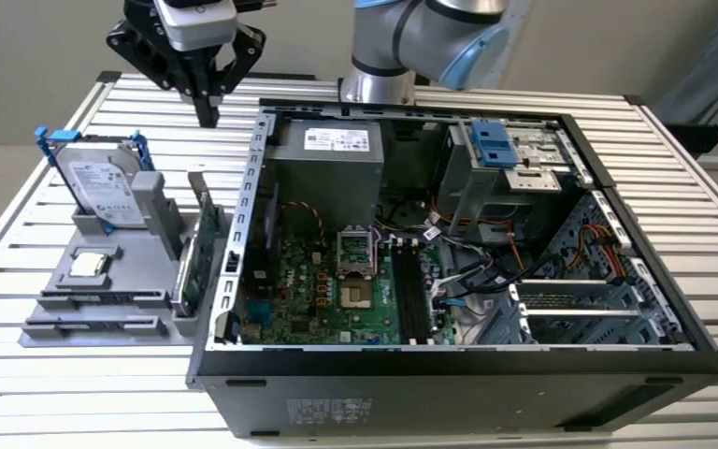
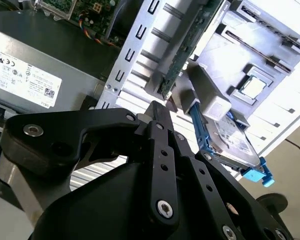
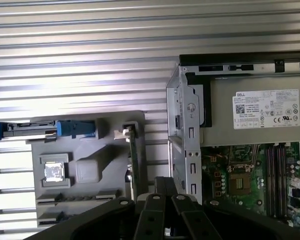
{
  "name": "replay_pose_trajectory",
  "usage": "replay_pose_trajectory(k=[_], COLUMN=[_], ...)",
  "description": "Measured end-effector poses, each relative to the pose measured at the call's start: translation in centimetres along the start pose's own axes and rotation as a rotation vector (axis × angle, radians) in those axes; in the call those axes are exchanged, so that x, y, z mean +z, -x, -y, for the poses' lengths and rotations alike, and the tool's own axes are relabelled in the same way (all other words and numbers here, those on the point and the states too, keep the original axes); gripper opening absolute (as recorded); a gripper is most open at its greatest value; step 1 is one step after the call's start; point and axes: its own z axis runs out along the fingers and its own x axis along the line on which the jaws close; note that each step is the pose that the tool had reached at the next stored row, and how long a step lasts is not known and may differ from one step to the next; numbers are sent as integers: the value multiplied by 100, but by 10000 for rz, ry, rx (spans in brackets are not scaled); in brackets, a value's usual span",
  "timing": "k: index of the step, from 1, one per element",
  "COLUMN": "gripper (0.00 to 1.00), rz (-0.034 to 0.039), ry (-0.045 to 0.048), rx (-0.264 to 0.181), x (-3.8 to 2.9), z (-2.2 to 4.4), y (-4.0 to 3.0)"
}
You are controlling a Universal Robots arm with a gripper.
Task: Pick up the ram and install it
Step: 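Reach for the ram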
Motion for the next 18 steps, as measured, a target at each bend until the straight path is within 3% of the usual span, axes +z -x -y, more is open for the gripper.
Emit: replay_pose_trajectory(k=[18], gripper=[0], rz=[-1], ry=[1], rx=[-18], x=[-6], z=[21], y=[-305])
